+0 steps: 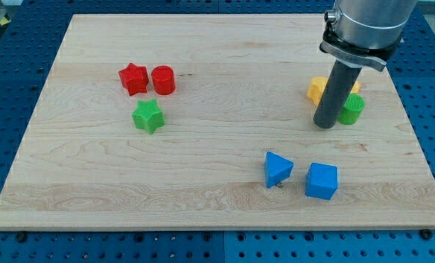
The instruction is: Place your arm below green star
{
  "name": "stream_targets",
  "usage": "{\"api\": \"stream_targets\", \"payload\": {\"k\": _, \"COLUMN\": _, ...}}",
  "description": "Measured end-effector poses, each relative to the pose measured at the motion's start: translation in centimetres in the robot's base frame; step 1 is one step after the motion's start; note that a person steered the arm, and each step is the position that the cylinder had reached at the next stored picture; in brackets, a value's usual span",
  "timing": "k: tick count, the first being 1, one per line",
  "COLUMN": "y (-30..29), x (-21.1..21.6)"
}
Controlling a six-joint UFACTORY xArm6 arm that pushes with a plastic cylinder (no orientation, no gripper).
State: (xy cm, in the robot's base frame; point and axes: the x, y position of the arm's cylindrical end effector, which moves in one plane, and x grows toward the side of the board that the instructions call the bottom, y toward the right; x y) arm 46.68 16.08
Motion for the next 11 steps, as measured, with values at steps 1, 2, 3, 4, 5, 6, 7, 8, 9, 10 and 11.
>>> {"api": "stream_targets", "payload": {"k": 1, "y": -1.9, "x": 0.1}}
{"api": "stream_targets", "payload": {"k": 2, "y": -5.5, "x": 0.1}}
{"api": "stream_targets", "payload": {"k": 3, "y": -10.9, "x": 0.3}}
{"api": "stream_targets", "payload": {"k": 4, "y": -15.4, "x": 0.5}}
{"api": "stream_targets", "payload": {"k": 5, "y": -16.8, "x": 2.6}}
{"api": "stream_targets", "payload": {"k": 6, "y": -18.2, "x": 4.9}}
{"api": "stream_targets", "payload": {"k": 7, "y": -22.6, "x": 5.8}}
{"api": "stream_targets", "payload": {"k": 8, "y": -26.1, "x": 5.8}}
{"api": "stream_targets", "payload": {"k": 9, "y": -26.8, "x": 5.8}}
{"api": "stream_targets", "payload": {"k": 10, "y": -26.8, "x": 5.8}}
{"api": "stream_targets", "payload": {"k": 11, "y": -28.5, "x": 5.8}}
